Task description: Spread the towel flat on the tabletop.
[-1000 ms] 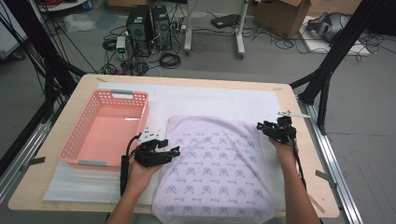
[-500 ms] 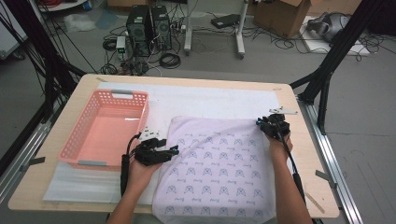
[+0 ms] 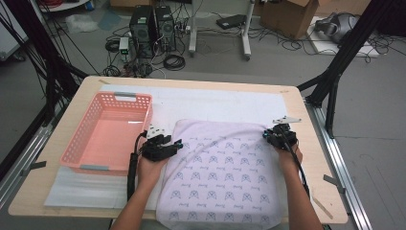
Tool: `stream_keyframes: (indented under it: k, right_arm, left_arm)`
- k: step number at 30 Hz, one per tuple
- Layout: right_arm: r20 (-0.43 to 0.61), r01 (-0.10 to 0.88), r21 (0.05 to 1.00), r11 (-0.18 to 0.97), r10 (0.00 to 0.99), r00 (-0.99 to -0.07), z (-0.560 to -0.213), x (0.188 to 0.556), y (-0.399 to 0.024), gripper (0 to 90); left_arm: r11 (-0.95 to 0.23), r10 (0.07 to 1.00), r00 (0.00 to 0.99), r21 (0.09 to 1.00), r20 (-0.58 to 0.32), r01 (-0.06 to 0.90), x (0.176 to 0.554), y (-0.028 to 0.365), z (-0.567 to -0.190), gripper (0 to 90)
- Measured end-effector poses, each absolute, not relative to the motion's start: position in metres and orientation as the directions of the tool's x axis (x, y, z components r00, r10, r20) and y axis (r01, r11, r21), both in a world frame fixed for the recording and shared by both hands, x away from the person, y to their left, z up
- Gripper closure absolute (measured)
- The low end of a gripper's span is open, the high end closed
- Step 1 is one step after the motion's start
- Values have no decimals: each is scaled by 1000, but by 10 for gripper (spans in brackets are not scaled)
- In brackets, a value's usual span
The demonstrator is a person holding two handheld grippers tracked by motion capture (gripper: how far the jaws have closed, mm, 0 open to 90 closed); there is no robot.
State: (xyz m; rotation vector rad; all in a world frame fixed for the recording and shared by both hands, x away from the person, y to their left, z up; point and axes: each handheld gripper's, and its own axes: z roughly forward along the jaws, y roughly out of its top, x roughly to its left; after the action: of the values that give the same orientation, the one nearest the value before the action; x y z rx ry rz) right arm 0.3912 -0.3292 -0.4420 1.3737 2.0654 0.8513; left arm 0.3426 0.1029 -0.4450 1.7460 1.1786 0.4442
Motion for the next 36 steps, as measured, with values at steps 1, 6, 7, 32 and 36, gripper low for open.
stream_keyframes:
  k: [1,6,7,32,36]
  right_arm:
    - [-28,609,753,251,936,-351,-439,386,-333,716]
    - [-35,544,787,291,901,-433,-427,335,-335,673]
    - [-46,536,785,311,892,-450,-427,323,-335,669]
    - [-57,550,742,383,854,-516,-446,263,-333,739]
    - [-67,546,748,376,862,-502,-442,258,-342,701]
  left_arm:
    - [-80,861,469,856,-200,511,345,101,-445,485]
    - [-101,887,430,839,-167,535,358,96,-448,487]
    - [-104,893,418,829,-165,550,360,96,-451,495]
    - [-52,776,598,925,-200,376,342,101,-427,514]
    - [-145,705,693,925,-152,351,331,93,-422,481]
